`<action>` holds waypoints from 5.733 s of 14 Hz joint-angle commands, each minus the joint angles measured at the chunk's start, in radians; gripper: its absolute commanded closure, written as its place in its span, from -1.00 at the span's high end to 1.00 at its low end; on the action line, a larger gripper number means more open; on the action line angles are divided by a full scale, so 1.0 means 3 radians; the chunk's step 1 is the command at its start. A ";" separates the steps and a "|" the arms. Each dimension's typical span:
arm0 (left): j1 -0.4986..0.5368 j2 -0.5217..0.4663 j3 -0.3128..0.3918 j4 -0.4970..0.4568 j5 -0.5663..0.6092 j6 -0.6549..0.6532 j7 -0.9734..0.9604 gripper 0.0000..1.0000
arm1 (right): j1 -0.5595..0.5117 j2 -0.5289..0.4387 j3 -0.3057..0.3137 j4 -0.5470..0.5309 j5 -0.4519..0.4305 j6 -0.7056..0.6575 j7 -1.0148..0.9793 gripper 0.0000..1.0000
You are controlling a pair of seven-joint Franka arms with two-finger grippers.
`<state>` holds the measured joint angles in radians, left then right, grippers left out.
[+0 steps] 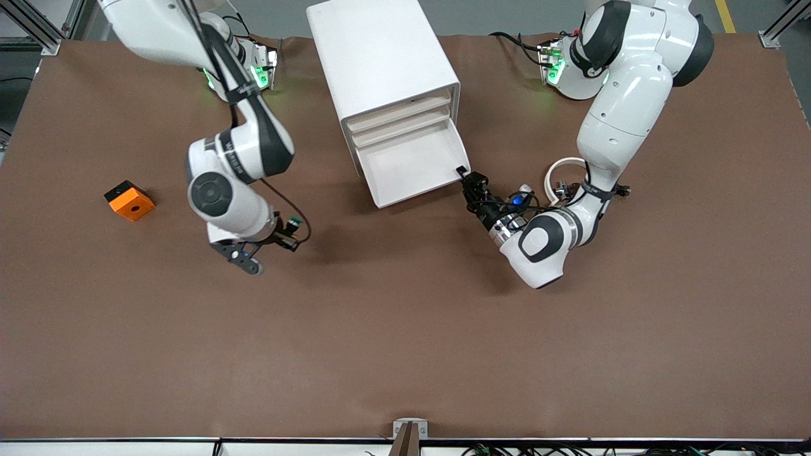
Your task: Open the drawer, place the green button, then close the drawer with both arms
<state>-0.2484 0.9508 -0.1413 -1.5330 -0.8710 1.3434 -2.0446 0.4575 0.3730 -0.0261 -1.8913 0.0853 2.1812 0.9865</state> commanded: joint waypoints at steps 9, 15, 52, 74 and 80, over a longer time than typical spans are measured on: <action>0.0056 -0.0030 -0.0015 0.0175 0.0055 0.0103 0.0203 1.00 | 0.1133 -0.0052 -0.0036 0.0424 0.0033 -0.0424 0.1624 -1.00; 0.0076 -0.0208 -0.0015 0.0498 0.0438 0.0201 0.0822 1.00 | 0.1496 0.0014 -0.0041 0.0424 0.0033 -0.0246 0.1968 -1.00; -0.0870 -0.0802 0.0333 0.0417 0.2847 0.2711 0.3492 1.00 | 0.1758 0.0521 -0.0061 0.0986 0.0002 -0.0345 0.2123 1.00; -0.1187 -0.1103 0.0011 -0.0356 0.2842 0.2676 0.3512 1.00 | -0.1713 -0.0501 -0.0082 0.1789 -0.0172 -0.3006 -0.3267 1.00; -0.1176 -0.1144 -0.0198 -0.0458 0.2806 0.2676 0.3522 1.00 | -0.2026 -0.0528 -0.0072 0.1876 -0.0371 -0.2986 -0.3763 1.00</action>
<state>-0.6057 0.6484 -0.1817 -1.6205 -0.0336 2.1412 -1.0021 -0.1082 0.2128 -0.0735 -1.3464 -0.0038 1.2853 -0.0927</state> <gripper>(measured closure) 0.000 0.000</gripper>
